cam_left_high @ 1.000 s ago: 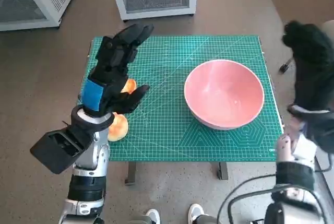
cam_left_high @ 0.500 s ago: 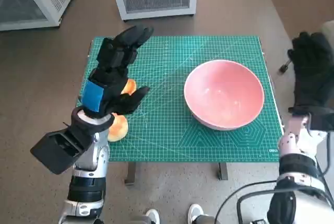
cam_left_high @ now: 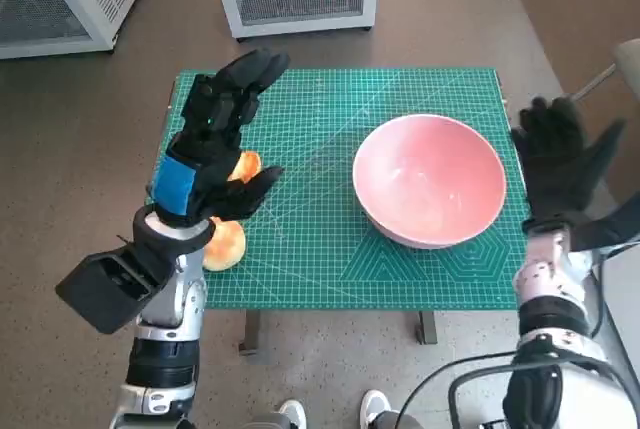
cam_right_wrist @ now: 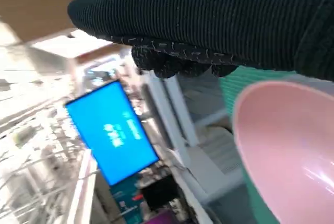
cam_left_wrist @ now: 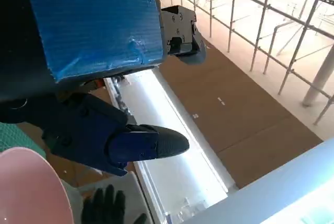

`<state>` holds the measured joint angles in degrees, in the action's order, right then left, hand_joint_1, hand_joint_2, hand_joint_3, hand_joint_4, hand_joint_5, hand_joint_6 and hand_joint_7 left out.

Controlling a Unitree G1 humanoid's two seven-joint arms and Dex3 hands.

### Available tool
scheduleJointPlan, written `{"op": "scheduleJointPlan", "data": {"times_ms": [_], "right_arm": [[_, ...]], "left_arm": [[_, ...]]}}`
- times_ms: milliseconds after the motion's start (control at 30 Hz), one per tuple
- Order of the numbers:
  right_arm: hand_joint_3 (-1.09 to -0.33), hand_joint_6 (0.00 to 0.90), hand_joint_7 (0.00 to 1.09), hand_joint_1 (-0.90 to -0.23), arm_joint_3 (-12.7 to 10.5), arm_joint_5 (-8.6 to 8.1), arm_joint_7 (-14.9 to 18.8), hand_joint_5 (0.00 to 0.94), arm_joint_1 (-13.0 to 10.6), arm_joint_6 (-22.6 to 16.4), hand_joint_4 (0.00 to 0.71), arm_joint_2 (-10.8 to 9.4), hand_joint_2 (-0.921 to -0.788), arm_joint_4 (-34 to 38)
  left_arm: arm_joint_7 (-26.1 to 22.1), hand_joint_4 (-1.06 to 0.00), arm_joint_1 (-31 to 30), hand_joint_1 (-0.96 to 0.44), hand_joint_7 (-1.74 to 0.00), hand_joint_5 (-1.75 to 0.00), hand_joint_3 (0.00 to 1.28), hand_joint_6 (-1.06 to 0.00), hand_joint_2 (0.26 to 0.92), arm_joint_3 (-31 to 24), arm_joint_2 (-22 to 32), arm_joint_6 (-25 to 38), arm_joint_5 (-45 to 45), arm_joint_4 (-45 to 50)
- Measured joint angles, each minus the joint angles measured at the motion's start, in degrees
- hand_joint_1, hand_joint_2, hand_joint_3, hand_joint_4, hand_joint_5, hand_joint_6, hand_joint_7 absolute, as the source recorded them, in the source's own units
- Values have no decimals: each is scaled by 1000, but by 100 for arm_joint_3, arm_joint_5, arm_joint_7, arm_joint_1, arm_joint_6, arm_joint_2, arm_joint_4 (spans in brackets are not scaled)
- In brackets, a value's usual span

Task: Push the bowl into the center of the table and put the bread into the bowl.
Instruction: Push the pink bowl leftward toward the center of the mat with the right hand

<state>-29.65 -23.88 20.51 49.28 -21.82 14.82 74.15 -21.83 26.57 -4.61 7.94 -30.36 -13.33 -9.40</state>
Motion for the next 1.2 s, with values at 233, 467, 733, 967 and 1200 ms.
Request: {"op": "scheduleJointPlan", "data": {"times_ms": [233, 467, 733, 967, 1200], "right_arm": [[-564, 146, 352, -344, -3, 107, -220, 7, 15, 259, 193, -174, -917, 47], [-513, 166, 359, -372, -114, 100, -292, 1, 164, 505, 178, -445, -921, 68], [-591, 117, 332, -339, -151, 109, -229, 0, 388, 510, 136, -718, -921, 68], [-629, 93, 324, -329, -148, 132, -156, 0, 498, 509, 100, -896, -921, 73], [-646, 86, 323, -325, -149, 150, -122, 4, 645, 551, 91, -1024, -921, 87]], "left_arm": [[0, -89, -133, -526, -582, -356, 369, 1, 921, -61, 77, -1, -13, 22], [2, -135, -212, -535, -577, -271, 363, 1, 921, -122, 130, -32, -13, 47], [3, -182, -262, -530, -575, -193, 358, -3, 921, -223, 200, -66, -14, 48], [9, -210, -320, -517, -570, -141, 354, -16, 921, -267, 238, -69, -15, 90], [9, -225, -368, -510, -564, -115, 352, -25, 921, -297, 272, -68, -21, 139]]}}
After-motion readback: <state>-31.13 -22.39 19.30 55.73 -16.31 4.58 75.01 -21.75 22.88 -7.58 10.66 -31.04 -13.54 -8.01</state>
